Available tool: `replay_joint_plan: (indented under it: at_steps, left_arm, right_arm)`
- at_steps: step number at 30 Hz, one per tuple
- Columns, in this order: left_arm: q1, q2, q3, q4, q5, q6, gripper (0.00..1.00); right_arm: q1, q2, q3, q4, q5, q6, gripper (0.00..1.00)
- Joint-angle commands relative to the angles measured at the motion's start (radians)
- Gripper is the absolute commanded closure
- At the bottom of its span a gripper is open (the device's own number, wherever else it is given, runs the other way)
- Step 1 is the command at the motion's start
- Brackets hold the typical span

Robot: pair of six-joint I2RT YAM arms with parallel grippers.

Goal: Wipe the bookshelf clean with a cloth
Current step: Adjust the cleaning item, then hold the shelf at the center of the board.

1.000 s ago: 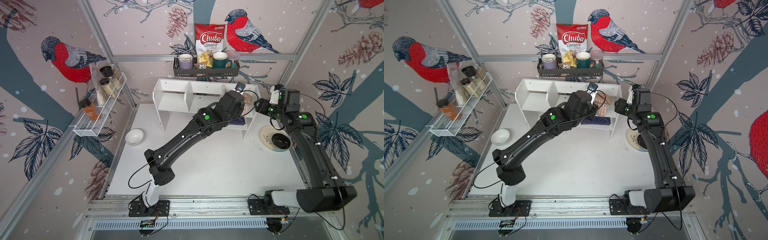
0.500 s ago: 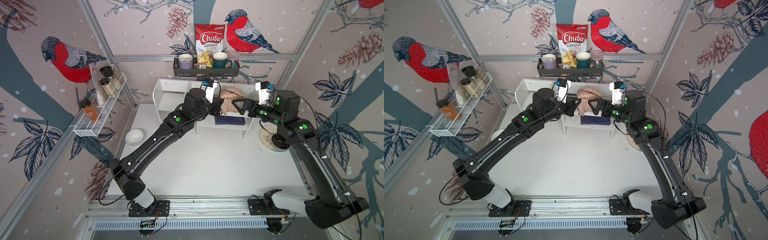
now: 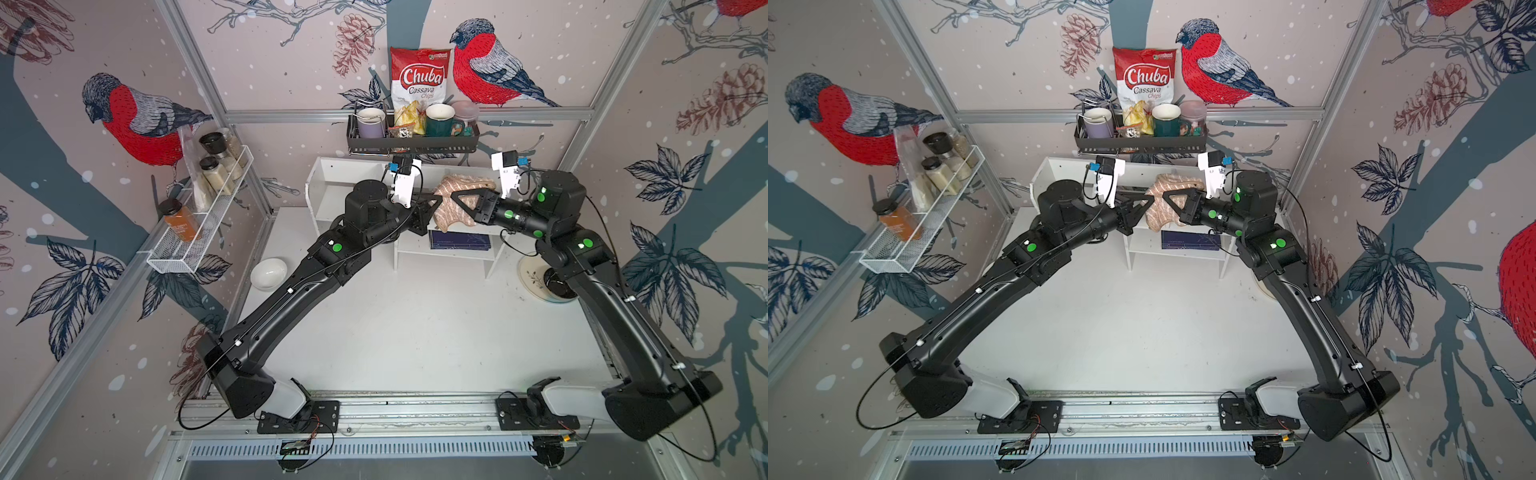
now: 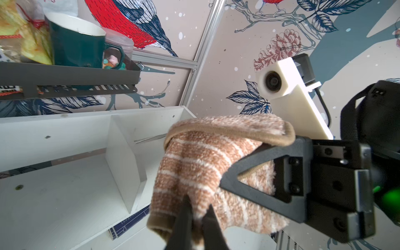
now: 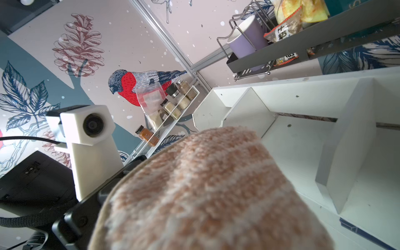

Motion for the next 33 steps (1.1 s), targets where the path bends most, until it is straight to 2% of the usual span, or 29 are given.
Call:
replay_joint_plan:
  at_steps: [1, 4, 6, 8, 9, 10, 11, 15, 19, 23, 27, 31, 32, 33]
  left_arm:
    - [0.013, -0.036, 0.013, -0.064, -0.204, 0.090, 0.56]
    - [0.031, -0.086, 0.031, -0.175, -0.499, 0.171, 0.42]
    - [0.084, -0.112, 0.039, -0.257, -0.687, 0.192, 0.34]
    - [0.168, -0.138, 0.026, -0.316, -0.780, 0.199, 0.28]
    - [0.221, -0.151, 0.008, -0.341, -0.782, 0.185, 0.24]
    - [0.290, -0.167, -0.019, -0.357, -0.765, 0.168, 0.12]
    - [0.339, -0.180, -0.054, -0.355, -0.754, 0.155, 0.06]
    - [0.481, -0.195, -0.191, -0.277, -0.628, 0.111, 0.06]
    - [0.553, -0.132, -0.242, -0.213, -0.560, 0.073, 0.09]
    - [0.612, -0.072, -0.285, -0.059, -0.433, 0.048, 0.12]
    - [0.616, 0.019, -0.239, -0.021, -0.396, 0.114, 0.18]
    - [0.615, 0.077, -0.231, 0.042, -0.299, 0.152, 0.26]
    - [0.616, 0.084, -0.232, 0.058, -0.279, 0.155, 0.29]
    - [0.616, 0.088, -0.238, 0.075, -0.267, 0.157, 0.32]
  right_arm:
    - [-0.020, 0.004, 0.022, -0.028, 0.121, -0.010, 1.00]
    - [-0.060, 0.046, 0.096, -0.177, 0.230, -0.043, 1.00]
    - [-0.101, 0.087, 0.144, -0.276, 0.306, -0.054, 1.00]
    - [-0.138, 0.131, 0.167, -0.335, 0.345, -0.062, 1.00]
    - [-0.147, 0.144, 0.167, -0.345, 0.361, -0.069, 1.00]
    - [-0.149, 0.161, 0.164, -0.360, 0.399, -0.083, 1.00]
    - [-0.149, 0.180, 0.165, -0.371, 0.421, -0.094, 1.00]
    - [-0.142, 0.279, 0.187, -0.407, 0.452, -0.118, 1.00]
    - [-0.105, 0.363, 0.229, -0.459, 0.507, -0.154, 1.00]
    - [-0.095, 0.400, 0.227, -0.464, 0.530, -0.161, 1.00]
    - [-0.098, 0.421, 0.229, -0.485, 0.543, -0.179, 1.00]
    - [-0.099, 0.431, 0.237, -0.500, 0.563, -0.196, 1.00]
    - [-0.098, 0.432, 0.244, -0.513, 0.570, -0.200, 0.97]
    - [-0.097, 0.432, 0.254, -0.527, 0.578, -0.201, 0.89]
